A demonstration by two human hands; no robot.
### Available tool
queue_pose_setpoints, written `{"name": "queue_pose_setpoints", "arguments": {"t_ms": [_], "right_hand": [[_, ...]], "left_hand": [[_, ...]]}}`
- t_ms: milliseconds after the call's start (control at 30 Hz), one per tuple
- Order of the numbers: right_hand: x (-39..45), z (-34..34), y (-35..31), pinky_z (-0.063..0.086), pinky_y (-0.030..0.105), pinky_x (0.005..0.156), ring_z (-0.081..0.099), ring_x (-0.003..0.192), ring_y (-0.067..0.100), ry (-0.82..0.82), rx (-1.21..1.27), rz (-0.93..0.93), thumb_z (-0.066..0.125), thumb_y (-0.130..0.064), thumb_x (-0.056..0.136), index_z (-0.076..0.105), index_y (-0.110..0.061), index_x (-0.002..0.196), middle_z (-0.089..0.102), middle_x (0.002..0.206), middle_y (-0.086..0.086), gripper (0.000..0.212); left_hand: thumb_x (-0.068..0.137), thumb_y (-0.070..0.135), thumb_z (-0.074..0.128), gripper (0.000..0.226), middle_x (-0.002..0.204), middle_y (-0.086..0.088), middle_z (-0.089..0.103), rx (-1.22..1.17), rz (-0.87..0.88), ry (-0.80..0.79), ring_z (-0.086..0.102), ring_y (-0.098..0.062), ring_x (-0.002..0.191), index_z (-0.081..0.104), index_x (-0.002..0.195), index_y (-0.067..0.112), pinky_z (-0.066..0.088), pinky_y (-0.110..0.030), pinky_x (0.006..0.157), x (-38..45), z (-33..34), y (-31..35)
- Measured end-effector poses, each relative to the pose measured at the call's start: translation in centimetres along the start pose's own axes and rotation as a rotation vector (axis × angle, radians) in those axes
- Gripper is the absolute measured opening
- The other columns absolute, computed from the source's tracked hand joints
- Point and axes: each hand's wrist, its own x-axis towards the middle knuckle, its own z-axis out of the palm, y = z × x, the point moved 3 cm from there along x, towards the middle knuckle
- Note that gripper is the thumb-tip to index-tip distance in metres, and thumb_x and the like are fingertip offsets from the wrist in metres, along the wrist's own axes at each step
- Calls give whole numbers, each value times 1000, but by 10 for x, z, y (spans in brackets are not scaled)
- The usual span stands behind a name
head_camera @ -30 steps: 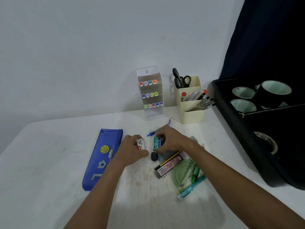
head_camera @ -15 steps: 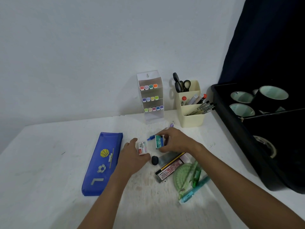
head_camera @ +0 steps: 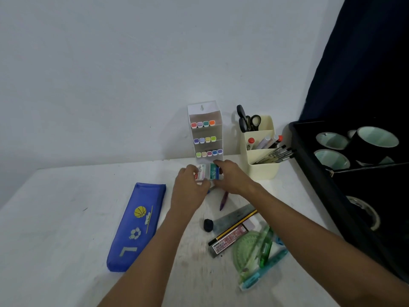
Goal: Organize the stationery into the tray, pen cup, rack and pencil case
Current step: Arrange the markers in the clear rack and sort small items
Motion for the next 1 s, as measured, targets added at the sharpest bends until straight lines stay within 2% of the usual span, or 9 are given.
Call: {"name": "queue_pose_setpoints", "arguments": {"t_ms": [167, 367, 500, 600, 700, 800, 1000], "right_hand": [[16, 5, 2, 41, 30, 101, 51, 118, 28, -23, -59, -25, 59, -14, 90, 40, -16, 138, 50, 132, 14, 51], [21, 10, 8, 44, 33, 98, 53, 115, 31, -17, -80, -31, 54, -14, 92, 35, -15, 140, 48, 131, 17, 52], [23, 10, 12, 47, 35, 95, 57, 111, 31, 45, -38, -34, 56, -14, 91, 42, -14, 134, 56, 126, 16, 45], [23, 11, 13, 48, 36, 94, 60, 109, 31, 102, 4, 8, 55, -16, 92, 45, -13, 131, 61, 123, 14, 40], [25, 15, 14, 51, 36, 89, 62, 103, 30, 145, -17, 26, 51, -17, 95, 55, -11, 123, 64, 117, 15, 28], [27, 16, 16, 51, 34, 81, 63, 97, 30, 150, -71, 45, 46, -18, 96, 60, -9, 116, 66, 111, 15, 26], [31, 16, 19, 45, 31, 68, 61, 94, 31, 22, -179, 96, 44, -18, 93, 50, -17, 127, 63, 110, 15, 35]], "left_hand": [[90, 32, 56, 26, 97, -8, 61, 125, -8, -15, 51, -15, 78, 59, 108, 13, 38, -22, 65, 31, 20, 5], [94, 27, 49, 24, 99, -12, 59, 252, -24, -24, 52, -21, 78, 59, 109, 11, 40, -25, 67, 39, 34, -1], [95, 27, 47, 24, 99, -12, 58, 252, -2, -16, 57, -24, 83, 59, 110, 13, 40, -26, 65, 41, 37, -1], [95, 28, 46, 25, 99, -11, 58, 268, 14, -31, 53, -21, 81, 60, 110, 14, 38, -26, 65, 43, 36, -2], [95, 28, 45, 25, 98, -10, 61, 284, 28, -68, 49, -17, 76, 62, 107, 14, 40, -26, 66, 49, 37, -4], [96, 24, 45, 24, 101, -10, 67, 273, 43, -129, 61, -24, 83, 63, 106, 12, 46, -27, 73, 53, 38, -4], [93, 22, 47, 29, 112, -9, 66, 322, 22, -251, 63, -26, 96, 58, 119, 15, 49, -29, 81, 62, 42, -7]]}}
